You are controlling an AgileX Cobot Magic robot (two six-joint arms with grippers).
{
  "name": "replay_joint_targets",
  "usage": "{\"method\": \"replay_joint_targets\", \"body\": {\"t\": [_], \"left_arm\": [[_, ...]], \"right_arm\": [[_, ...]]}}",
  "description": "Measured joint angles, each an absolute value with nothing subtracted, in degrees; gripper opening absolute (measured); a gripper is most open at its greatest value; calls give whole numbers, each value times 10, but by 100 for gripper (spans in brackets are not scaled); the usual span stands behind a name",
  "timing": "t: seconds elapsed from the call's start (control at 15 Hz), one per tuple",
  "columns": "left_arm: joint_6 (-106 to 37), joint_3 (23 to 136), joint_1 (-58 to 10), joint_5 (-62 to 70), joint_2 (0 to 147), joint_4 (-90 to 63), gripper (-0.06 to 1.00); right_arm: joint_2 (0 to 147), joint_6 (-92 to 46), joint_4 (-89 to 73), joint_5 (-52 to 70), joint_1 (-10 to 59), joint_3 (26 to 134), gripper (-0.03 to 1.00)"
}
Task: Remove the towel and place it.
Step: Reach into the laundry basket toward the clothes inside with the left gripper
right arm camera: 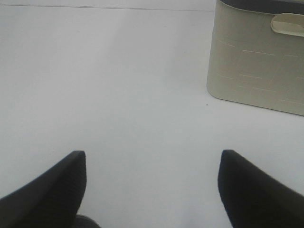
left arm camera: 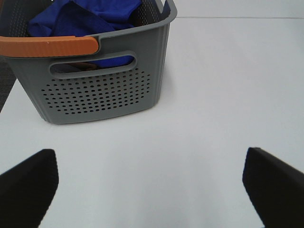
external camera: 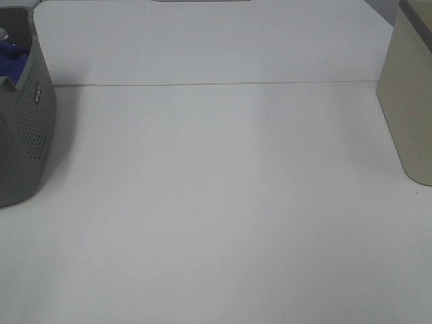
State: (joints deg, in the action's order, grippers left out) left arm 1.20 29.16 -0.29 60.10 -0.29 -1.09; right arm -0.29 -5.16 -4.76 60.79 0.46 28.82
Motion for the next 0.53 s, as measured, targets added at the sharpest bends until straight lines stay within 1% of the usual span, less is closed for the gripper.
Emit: {"method": "replay_joint_targets", "body": {"t": [0.53], "left_arm": [[11,292,-3,601,-3,-11,99]], "right_arm": [[-3,-52,-48,608,5,288,75]]}}
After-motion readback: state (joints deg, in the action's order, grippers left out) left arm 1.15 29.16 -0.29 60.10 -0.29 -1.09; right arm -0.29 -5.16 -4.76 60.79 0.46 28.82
